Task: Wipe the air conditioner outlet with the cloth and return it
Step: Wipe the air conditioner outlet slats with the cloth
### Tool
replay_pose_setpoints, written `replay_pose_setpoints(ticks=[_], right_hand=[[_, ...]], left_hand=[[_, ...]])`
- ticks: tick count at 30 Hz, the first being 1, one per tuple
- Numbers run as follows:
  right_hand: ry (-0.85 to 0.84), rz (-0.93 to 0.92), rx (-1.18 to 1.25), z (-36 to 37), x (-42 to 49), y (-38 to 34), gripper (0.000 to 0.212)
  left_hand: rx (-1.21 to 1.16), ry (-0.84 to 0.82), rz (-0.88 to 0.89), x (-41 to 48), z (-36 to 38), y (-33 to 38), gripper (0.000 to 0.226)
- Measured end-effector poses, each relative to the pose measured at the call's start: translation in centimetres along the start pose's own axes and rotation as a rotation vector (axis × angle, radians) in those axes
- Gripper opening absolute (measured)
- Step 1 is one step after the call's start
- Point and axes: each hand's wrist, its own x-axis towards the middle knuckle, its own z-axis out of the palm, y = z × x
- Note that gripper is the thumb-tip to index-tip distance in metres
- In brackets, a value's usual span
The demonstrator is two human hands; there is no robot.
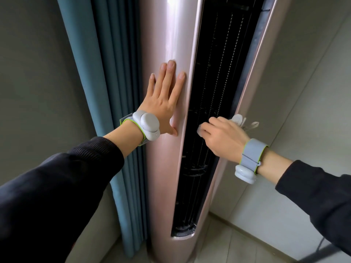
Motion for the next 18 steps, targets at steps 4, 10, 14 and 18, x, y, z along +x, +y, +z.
replay_pose_setpoints(ticks=[4, 10, 14, 18], right_hand=[[0.129, 0.093, -0.023, -0.6, 0.1, 1.2, 0.009], [0.180, 0.145, -0.089, -0.5, 1.1, 2.1, 0.010], [0.173, 0.141, -0.129, 0.0, 1.8, 2.3, 0.013], [0.167, 0.126, -0.145, 0.1, 1.8, 2.0, 0.027]], left_hand=[[0.004, -0.006, -0.007, 0.0, -0.1, 0.1, 0.163], [-0.001, -0.002, 0.002, 0.0, -0.2, 0.1, 0.162], [-0.003, 0.000, 0.007, 0.0, -0.1, 0.0, 0.161], [0.002, 0.002, 0.007, 0.0, 0.0, 0.0, 0.162]])
